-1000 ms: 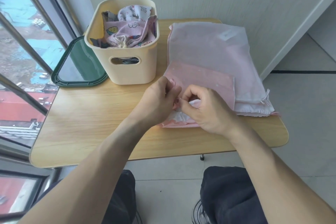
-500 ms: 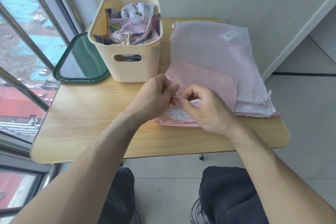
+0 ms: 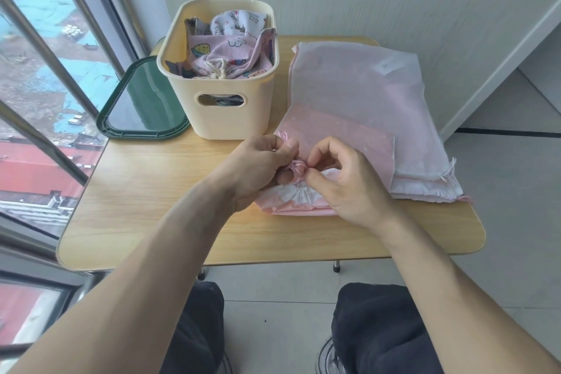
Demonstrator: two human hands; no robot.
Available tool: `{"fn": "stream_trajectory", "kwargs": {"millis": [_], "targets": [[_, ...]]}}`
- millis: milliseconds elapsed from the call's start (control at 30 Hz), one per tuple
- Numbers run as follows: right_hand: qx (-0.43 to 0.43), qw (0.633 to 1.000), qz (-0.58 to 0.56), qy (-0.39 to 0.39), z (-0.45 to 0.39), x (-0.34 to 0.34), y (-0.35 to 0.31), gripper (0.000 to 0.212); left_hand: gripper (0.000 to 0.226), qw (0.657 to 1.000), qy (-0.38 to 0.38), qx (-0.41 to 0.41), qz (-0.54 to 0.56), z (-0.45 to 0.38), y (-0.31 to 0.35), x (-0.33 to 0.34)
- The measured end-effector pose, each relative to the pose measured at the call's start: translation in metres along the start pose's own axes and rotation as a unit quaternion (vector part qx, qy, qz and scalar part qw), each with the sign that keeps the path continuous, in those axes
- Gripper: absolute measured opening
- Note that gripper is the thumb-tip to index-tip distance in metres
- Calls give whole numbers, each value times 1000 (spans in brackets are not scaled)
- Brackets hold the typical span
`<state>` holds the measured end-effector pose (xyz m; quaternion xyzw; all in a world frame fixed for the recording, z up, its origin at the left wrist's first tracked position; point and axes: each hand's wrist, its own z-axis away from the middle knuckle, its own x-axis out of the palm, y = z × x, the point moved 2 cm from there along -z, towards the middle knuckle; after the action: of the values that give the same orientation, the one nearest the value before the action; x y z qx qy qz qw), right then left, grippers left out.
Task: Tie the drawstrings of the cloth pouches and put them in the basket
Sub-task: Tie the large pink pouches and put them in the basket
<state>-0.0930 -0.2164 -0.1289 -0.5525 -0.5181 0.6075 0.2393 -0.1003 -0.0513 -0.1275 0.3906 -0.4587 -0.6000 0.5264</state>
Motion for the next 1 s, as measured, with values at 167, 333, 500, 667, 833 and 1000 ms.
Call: {"fn": "stream_trajectory", "kwargs": {"millis": [167, 333, 500, 667, 833, 1000], "targets": [[-81, 992, 65, 65, 4, -3, -7, 11, 27, 999, 15, -25, 39, 0, 1, 3], [-111, 987, 97, 67, 8, -6, -8, 8, 26, 997, 30, -41, 62, 2, 2, 3], [-146, 971, 153, 111, 7, -4, -7, 12, 26, 997, 45, -42, 51, 1, 1, 4], [-154, 960, 202, 119, 6, -3, -9, 14, 29, 997, 77, -17, -8, 0, 2, 3], [-76, 976, 204, 2, 14, -7, -8, 14, 33, 958, 202, 29, -203, -2, 5, -2], [-37, 972, 199, -119, 24, -18, -13, 14, 32, 949, 208, 27, -235, -7, 5, -7]]}}
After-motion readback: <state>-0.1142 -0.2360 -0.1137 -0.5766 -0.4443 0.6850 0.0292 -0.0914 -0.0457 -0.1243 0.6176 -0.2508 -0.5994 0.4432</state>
